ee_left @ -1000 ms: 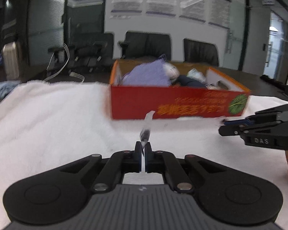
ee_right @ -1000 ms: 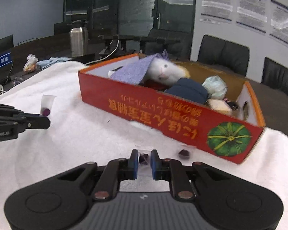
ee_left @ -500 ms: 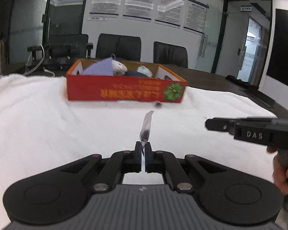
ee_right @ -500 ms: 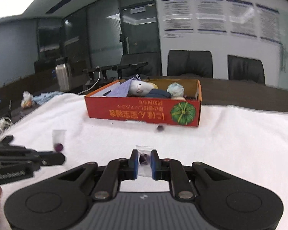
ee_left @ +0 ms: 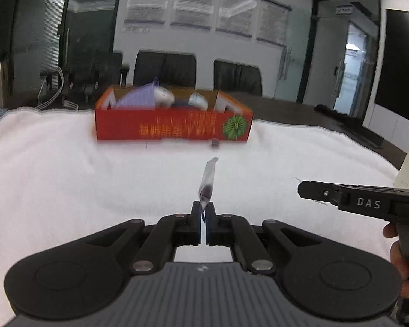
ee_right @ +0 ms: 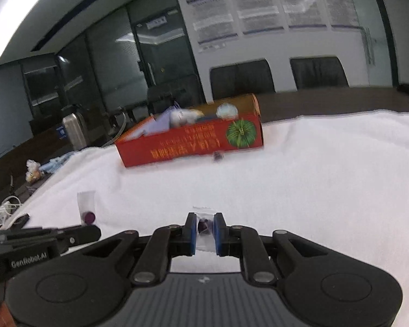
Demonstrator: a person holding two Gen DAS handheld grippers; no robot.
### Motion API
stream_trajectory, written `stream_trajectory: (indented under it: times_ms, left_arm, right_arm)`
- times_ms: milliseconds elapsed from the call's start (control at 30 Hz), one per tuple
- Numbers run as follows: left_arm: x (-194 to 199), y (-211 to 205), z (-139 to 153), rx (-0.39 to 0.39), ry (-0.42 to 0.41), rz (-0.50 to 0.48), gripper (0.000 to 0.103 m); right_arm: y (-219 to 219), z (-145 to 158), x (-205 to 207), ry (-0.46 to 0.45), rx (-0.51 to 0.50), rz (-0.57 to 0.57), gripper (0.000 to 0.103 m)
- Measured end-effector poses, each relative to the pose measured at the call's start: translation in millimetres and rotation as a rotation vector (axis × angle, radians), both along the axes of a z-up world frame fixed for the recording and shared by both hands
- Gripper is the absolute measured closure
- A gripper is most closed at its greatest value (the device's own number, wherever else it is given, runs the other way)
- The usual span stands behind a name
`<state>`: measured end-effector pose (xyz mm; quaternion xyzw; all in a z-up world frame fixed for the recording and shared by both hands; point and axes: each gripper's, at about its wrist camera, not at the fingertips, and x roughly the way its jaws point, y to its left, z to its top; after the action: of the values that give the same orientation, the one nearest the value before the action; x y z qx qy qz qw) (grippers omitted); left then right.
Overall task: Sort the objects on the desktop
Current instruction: 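Lower bag into box with left tool while right carries its bag toward box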
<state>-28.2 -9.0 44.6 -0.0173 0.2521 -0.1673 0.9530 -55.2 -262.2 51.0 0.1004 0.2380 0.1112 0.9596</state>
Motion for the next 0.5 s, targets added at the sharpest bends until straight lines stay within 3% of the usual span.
stream_trajectory:
  times_ms: [167, 333, 500]
  left_arm:
    - [25.2, 4.1, 37.8, -0.009, -0.044, -0.023, 0.100]
    - [66.2, 4.9, 58.9, 0.015, -0.081, -0.030, 0.100]
    - [145.9, 9.2, 78.7, -0.007, -0.007, -0.007, 0.100]
  right_arm:
    - [-14.2, 32.5, 9.2, -0.081, 0.001, 0.048, 0.091]
    - [-22.3, 51.7, 37.0, -0.093, -0.018, 0.055, 0.091]
    - [-27.8, 78.4, 89.3, -0.122, -0.051, 0.046, 0.091]
